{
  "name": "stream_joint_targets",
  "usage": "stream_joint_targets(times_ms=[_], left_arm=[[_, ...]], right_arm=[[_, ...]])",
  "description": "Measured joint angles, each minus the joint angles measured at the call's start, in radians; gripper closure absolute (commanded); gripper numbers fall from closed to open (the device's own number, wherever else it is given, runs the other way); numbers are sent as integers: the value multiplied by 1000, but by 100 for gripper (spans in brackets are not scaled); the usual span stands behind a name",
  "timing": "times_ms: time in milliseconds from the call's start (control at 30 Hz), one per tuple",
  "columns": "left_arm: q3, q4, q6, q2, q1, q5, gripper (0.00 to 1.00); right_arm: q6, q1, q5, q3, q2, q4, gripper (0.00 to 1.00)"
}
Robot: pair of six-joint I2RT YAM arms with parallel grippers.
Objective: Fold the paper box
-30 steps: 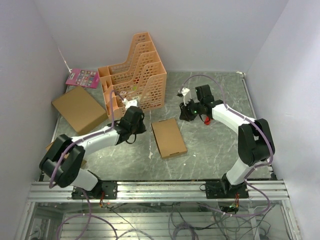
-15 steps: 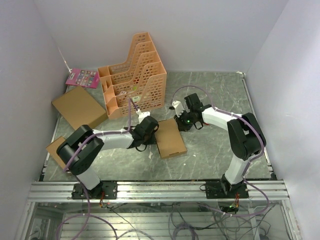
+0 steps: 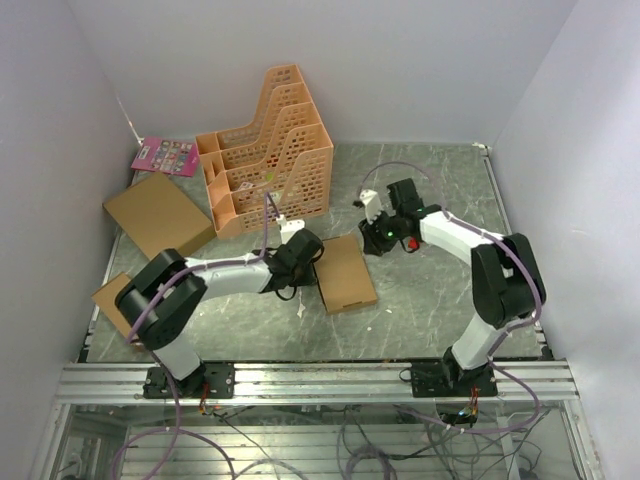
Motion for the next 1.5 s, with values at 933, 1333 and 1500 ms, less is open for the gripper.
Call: stream_joint_targets(times_ms=[933,1333,1500], left_arm=[[-618,778,-153,-418,-6,173,26],[-602,829,-186,-272,-6,175,21],[-598,905,-203,-200,0,198,20]], right_arm=[[318,-270,-604,-214,9,231,47],[367,-213,-551,-172,100,198,62],[388,-221,-557,-161,115,184,67]])
